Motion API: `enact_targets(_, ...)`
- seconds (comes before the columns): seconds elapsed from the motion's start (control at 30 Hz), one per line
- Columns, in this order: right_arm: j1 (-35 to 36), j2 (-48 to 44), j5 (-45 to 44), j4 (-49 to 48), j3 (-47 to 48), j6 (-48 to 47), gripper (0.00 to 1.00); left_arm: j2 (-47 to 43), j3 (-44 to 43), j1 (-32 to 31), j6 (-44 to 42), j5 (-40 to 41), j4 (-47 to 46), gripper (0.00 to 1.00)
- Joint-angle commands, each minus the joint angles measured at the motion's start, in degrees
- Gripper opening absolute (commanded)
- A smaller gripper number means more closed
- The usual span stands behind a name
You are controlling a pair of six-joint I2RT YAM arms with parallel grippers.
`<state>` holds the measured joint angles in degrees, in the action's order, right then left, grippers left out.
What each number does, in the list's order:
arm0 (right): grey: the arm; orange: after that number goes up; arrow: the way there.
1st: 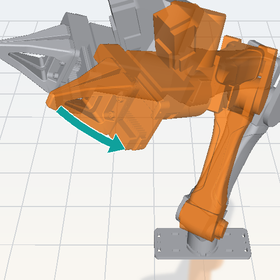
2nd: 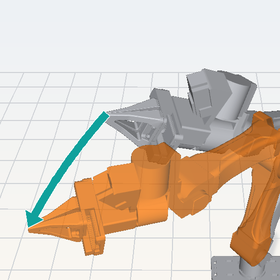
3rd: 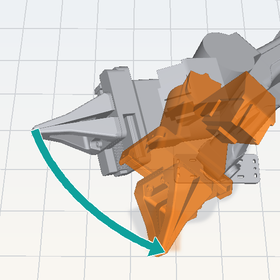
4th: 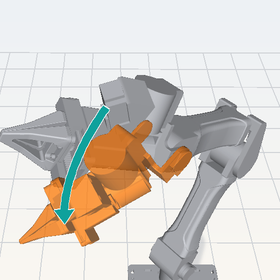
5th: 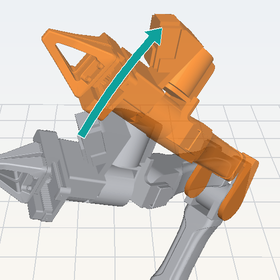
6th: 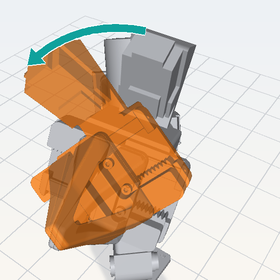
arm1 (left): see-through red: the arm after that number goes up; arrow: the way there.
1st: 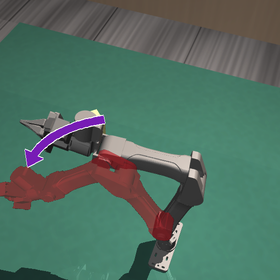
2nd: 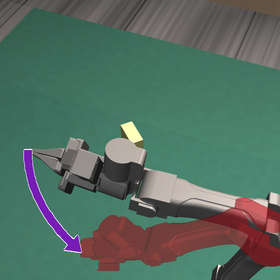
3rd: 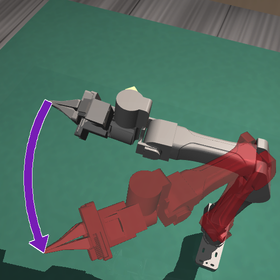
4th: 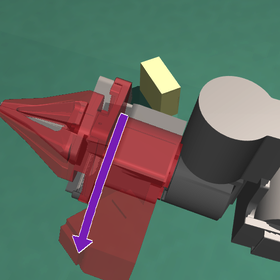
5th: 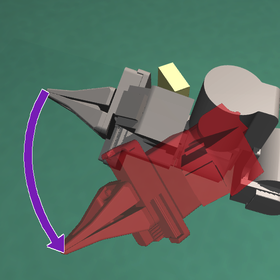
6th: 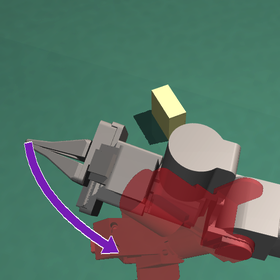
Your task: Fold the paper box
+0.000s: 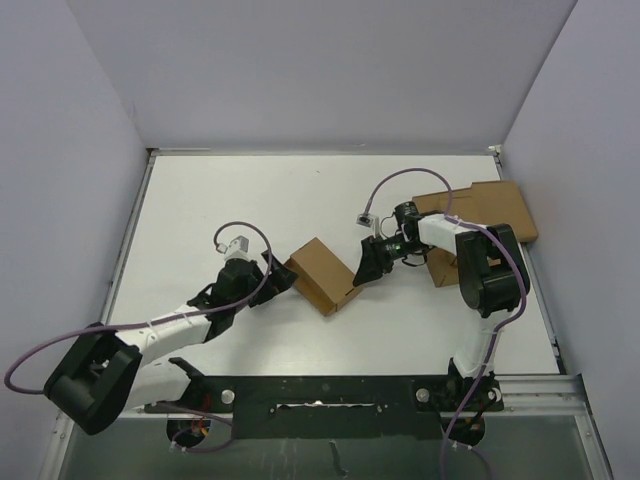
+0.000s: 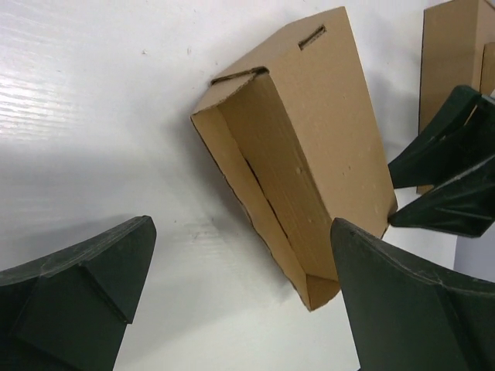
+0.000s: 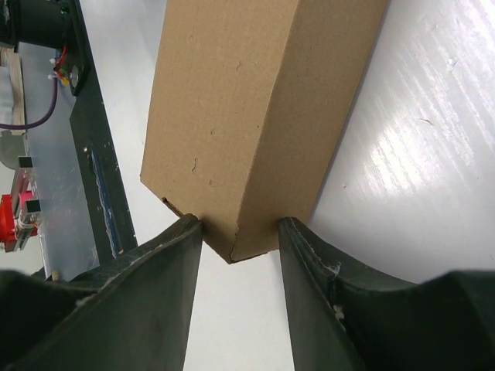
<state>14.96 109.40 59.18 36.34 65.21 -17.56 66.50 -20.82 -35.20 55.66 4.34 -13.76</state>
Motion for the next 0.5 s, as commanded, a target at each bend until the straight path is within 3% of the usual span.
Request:
enact_targets(0.0, 0.7, 0.4, 1.1, 0.5, 1.0, -0.7, 0.44, 5.0, -1.2, 1.7, 5.8, -0.2, -12.4, 0.98)
enact_targets(0.27, 1.1, 0.6, 1.1, 0.8, 1.2, -1.0, 0.44, 13.0, -4.8, 4.2, 8.5, 0.3, -15.6, 0.97)
enact_targets(0.47, 1.6, 1.0, 0.7, 0.8, 1.3, -1.1, 0.44, 19.1, -7.6, 4.7, 11.4, 0.5, -16.3, 0.87)
